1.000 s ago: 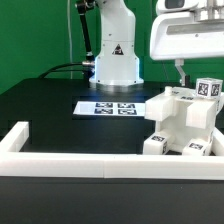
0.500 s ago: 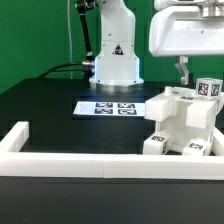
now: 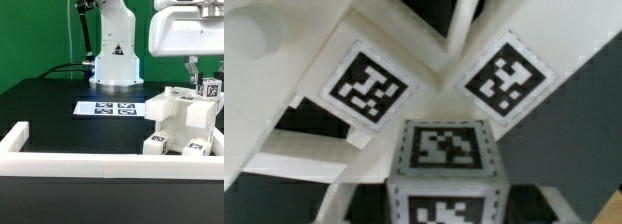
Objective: Assemble chair
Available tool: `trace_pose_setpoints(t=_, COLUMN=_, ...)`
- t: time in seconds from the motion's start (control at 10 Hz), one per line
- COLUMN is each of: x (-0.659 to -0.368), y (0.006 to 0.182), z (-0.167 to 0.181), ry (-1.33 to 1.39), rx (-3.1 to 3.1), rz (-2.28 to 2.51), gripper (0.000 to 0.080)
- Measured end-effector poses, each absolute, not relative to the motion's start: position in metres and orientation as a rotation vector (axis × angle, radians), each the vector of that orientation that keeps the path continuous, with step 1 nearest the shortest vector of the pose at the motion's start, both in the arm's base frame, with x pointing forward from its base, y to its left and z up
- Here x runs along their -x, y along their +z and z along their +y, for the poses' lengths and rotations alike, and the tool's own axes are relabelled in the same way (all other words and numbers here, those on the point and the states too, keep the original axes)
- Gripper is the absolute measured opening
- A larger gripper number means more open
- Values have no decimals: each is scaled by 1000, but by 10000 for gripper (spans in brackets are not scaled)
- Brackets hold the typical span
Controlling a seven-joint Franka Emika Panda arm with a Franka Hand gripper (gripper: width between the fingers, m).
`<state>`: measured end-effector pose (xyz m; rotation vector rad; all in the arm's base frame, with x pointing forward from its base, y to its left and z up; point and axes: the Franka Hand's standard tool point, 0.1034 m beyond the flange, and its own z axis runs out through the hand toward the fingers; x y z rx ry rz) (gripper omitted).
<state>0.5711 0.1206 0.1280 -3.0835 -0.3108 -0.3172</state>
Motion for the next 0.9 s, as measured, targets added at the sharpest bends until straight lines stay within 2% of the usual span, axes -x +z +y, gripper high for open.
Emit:
trace_pose_setpoints(t=0.3, x=-571, y=128, z=121, ry=-316, rx=3085, rz=-237, gripper=286)
trace_pose_setpoints(t=0.9, x=-571, y=128, z=121, ry=-293, rx=2978, rz=600, gripper=288)
